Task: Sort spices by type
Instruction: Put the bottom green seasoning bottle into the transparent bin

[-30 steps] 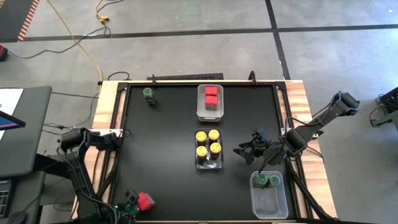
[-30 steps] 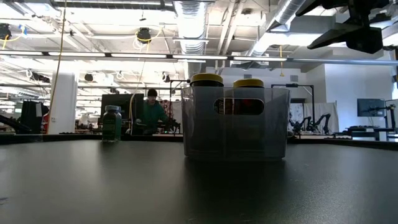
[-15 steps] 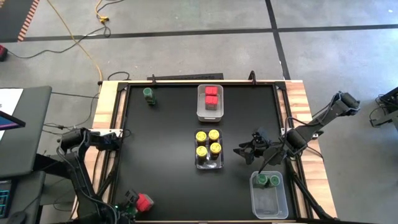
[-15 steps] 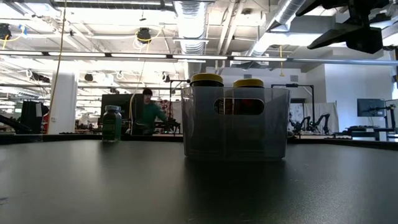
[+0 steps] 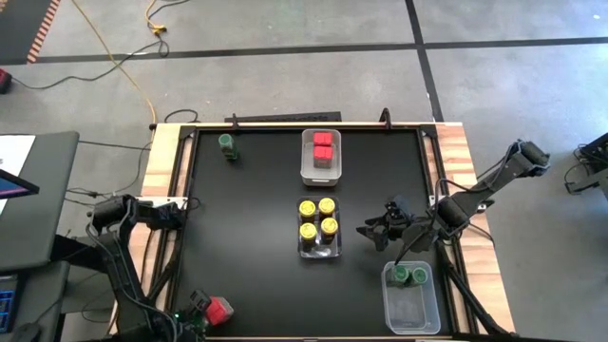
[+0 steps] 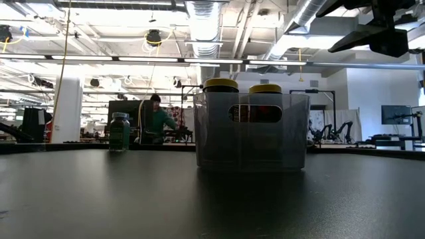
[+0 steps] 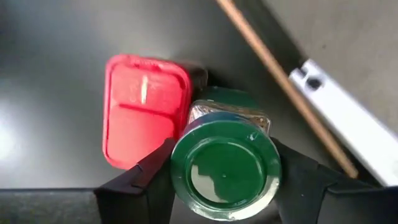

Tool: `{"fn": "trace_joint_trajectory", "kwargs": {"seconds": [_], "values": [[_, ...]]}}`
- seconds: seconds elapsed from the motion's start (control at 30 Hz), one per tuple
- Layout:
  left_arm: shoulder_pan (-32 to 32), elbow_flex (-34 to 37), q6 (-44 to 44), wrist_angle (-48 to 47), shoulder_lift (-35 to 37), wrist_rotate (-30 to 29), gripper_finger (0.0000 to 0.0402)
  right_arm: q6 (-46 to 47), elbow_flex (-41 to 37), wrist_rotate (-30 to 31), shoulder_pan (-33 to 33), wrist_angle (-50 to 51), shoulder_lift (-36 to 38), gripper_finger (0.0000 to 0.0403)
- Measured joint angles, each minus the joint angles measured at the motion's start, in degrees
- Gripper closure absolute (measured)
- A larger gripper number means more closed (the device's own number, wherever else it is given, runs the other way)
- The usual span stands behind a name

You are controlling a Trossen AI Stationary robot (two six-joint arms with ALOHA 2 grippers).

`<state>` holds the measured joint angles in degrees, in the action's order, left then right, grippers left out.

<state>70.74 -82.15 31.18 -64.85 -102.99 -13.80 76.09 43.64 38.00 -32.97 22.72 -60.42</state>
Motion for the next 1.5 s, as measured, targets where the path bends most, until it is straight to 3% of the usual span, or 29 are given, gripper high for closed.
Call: {"fn": "trace_joint_trajectory", "kwargs": {"seconds": [0.5, 0.97, 1.27, 1.5], "values": [[0.0, -0.1, 9.4, -6.5, 6.1, -1.5, 0.0196, -0.2, 0.0, 0.0, 0.0, 0.7, 0.0, 0.0108], [-2.9, -0.2, 23.1, -18.8, 18.5, -1.6, 0.0196, -1.1, 0.0, 0.0, 0.0, 0.8, 0.0, 0.0108], [-18.2, -0.2, 21.2, -20.1, 23.3, -4.5, 0.0196, -1.6, 0.0, 0.0, 0.0, 0.8, 0.0, 0.0108], [-33.1, -0.5, 12.5, -6.9, 20.9, -2.9, 0.0196, -1.7, 0.0, -0.4, 0.0, 0.8, 0.0, 0.0108]]}}
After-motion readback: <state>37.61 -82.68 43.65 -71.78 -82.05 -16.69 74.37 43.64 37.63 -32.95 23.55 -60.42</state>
